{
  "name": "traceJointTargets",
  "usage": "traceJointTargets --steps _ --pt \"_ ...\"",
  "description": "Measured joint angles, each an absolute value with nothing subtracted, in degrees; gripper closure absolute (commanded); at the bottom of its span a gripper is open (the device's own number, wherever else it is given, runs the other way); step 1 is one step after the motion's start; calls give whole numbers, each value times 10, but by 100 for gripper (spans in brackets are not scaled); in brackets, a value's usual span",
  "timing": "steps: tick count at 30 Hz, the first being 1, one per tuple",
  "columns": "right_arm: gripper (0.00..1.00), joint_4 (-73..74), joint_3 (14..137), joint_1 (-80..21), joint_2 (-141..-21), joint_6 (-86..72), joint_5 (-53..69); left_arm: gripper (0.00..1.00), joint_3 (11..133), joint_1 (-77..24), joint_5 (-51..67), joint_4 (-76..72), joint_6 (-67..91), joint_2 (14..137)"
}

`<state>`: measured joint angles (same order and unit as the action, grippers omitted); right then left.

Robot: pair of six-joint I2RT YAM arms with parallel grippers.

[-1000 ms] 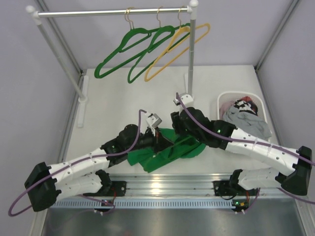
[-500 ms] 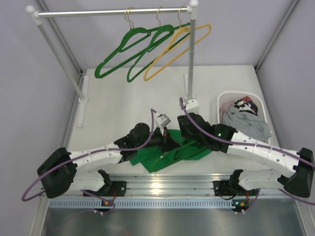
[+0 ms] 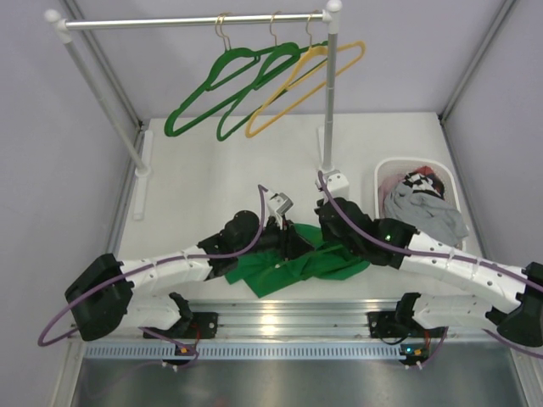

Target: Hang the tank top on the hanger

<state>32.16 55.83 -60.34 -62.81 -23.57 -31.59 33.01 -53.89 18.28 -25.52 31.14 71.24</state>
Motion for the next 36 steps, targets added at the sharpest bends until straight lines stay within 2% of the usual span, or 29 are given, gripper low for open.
traceJointTargets --steps 13,22,29,36 --pt "100 286 516 -603 -581 -209 -265 52 330 -543 37 -193 323 612" --pt "100 280 505 -603 -559 -180 -220 53 346 -541 -33 -96 332 589" --pt "100 274 487 -603 -542 -165 -193 53 376 -537 -27 18 344 600" --pt "100 273 480 -603 -535 -161 -187 53 383 -530 53 90 345 647"
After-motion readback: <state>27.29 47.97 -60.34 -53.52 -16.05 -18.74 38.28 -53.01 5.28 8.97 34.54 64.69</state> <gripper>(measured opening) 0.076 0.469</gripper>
